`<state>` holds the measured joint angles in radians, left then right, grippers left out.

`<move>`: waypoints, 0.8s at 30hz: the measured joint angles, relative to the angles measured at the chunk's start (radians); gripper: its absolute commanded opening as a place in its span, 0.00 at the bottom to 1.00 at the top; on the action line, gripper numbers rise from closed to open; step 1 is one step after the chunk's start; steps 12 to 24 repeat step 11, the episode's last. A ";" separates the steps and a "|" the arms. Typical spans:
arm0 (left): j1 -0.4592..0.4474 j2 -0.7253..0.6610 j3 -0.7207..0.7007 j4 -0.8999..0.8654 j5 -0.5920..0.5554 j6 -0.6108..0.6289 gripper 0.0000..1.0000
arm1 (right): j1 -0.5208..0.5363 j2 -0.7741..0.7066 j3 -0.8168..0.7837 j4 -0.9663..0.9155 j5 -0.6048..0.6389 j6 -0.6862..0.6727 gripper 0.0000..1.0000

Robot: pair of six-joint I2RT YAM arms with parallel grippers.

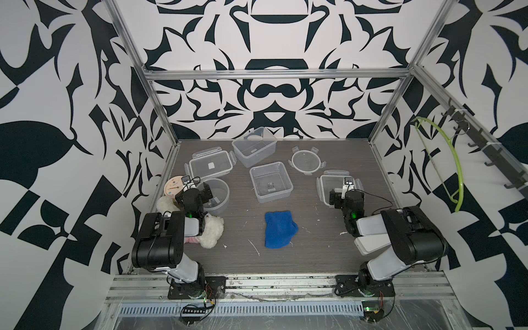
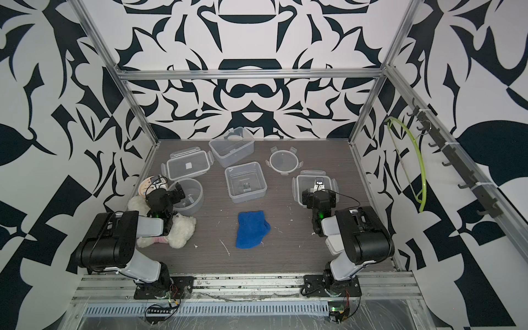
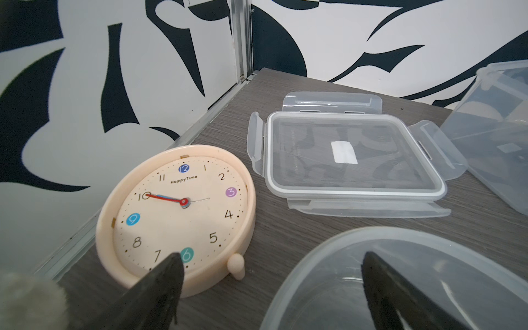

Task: Wipe the insides of the lunch boxes
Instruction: Reset both arms

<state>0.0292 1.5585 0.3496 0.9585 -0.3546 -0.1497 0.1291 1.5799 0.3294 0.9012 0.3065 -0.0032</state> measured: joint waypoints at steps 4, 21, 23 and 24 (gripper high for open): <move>0.002 0.000 0.007 -0.013 0.012 0.001 1.00 | -0.002 0.000 0.000 -0.001 0.000 0.000 0.99; 0.003 0.000 0.011 -0.019 0.027 0.001 1.00 | -0.002 0.000 0.000 -0.005 -0.004 0.000 1.00; 0.003 0.000 0.011 -0.019 0.027 0.001 1.00 | -0.002 0.000 0.000 -0.005 -0.004 0.000 1.00; 0.003 0.000 0.011 -0.019 0.027 0.001 1.00 | -0.002 0.000 0.000 -0.005 -0.004 0.000 1.00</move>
